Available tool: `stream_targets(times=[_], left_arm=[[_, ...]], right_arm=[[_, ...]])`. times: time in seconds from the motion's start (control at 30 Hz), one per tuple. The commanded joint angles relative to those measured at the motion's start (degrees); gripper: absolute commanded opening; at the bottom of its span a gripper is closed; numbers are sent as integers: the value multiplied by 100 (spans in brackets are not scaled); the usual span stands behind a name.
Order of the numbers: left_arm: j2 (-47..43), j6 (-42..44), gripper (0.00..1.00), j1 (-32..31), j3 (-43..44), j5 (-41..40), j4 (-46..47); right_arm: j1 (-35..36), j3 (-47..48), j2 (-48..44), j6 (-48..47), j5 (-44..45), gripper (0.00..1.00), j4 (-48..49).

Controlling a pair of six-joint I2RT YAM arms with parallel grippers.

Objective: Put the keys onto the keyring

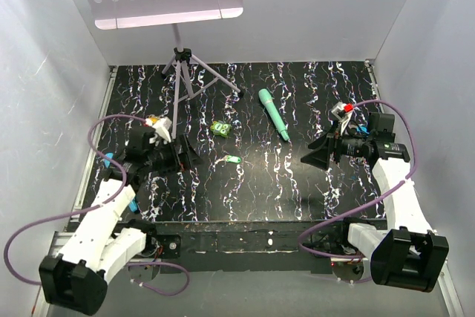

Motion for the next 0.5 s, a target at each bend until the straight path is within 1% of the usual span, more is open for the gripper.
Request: stream_targets(times=[0.0,0.13,0.2,0.4,0.47], left_arm=[[513,-76,98,-761,306,-609,93],[1207,20,98,-1281,490,-1031,365],[1743,143,98,-1509,701,-1224,410],[3377,626,98,-2212,1790,-1945,226],[3896,819,93,-2450,2194,-2252,33]], right_arm=[[-28,10,91,-428,-328,93,9],[-28,-7,118,-639,-399,92,-115],[-28,-7,118,-657,-416,92,-124],[-28,-16,100,-692,-434,93,-133],[-28,-25,92,-692,-408,93,-133]])
